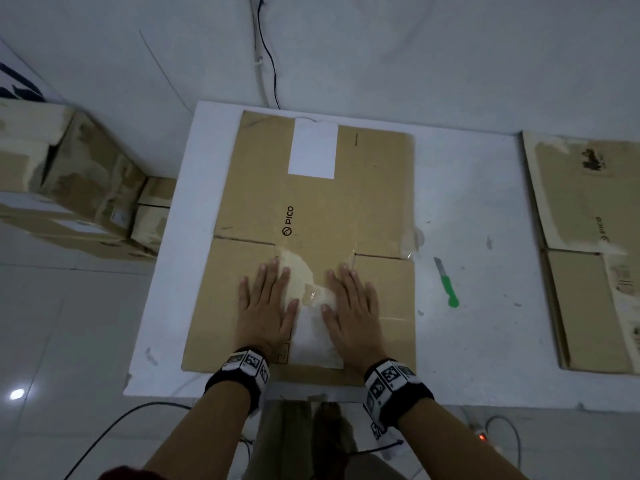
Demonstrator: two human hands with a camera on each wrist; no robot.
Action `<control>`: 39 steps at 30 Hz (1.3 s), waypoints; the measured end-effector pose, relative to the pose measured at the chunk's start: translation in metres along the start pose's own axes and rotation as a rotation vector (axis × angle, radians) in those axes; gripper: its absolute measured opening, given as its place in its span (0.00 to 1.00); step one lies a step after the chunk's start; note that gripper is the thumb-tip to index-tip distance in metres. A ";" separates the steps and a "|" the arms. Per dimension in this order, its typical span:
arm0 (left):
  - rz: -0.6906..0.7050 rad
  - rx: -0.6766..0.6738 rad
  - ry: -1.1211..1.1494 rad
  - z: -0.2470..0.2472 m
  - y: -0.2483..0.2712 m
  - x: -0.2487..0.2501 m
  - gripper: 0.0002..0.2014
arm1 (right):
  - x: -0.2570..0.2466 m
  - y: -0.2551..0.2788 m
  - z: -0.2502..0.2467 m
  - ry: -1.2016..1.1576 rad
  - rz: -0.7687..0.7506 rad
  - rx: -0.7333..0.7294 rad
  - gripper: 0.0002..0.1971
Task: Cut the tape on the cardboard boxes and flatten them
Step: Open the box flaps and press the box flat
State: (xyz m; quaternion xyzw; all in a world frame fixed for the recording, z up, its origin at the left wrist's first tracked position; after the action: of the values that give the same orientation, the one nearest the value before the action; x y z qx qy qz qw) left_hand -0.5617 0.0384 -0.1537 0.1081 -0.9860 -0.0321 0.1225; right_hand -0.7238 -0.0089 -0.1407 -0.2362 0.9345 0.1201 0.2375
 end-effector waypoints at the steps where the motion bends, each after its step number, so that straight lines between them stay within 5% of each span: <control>1: -0.020 0.006 0.014 -0.001 0.000 0.002 0.30 | -0.001 -0.002 -0.003 -0.019 0.017 0.013 0.29; 6: -0.007 0.105 0.112 -0.020 -0.051 0.014 0.29 | 0.007 -0.055 -0.018 0.020 0.065 0.112 0.30; 11: 0.042 0.030 0.026 -0.021 -0.135 0.000 0.31 | 0.029 -0.122 -0.027 0.047 0.134 0.150 0.33; 24: 0.057 0.088 0.045 -0.029 -0.188 0.012 0.27 | 0.030 -0.162 -0.044 0.006 0.140 0.208 0.30; 32: 0.089 -0.076 -0.051 -0.037 -0.317 -0.004 0.38 | 0.057 -0.287 -0.071 0.084 0.202 0.141 0.36; 39: 0.103 -0.069 -0.092 -0.030 -0.329 -0.012 0.37 | 0.069 -0.304 -0.065 0.106 0.241 0.116 0.38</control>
State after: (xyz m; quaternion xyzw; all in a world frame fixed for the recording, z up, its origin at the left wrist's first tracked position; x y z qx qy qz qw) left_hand -0.4756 -0.2803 -0.1565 0.0516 -0.9932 -0.0645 0.0823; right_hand -0.6506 -0.3187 -0.1531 -0.1144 0.9727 0.0809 0.1848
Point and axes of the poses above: each hand's wrist, its own y-axis away from the middle knuckle, its own z-axis out of the palm, x = y × z, the point moved 8 cm from there along -y, towards the middle knuckle, and after that the axes turned 7 degrees about -y, right-handed, at the moved point
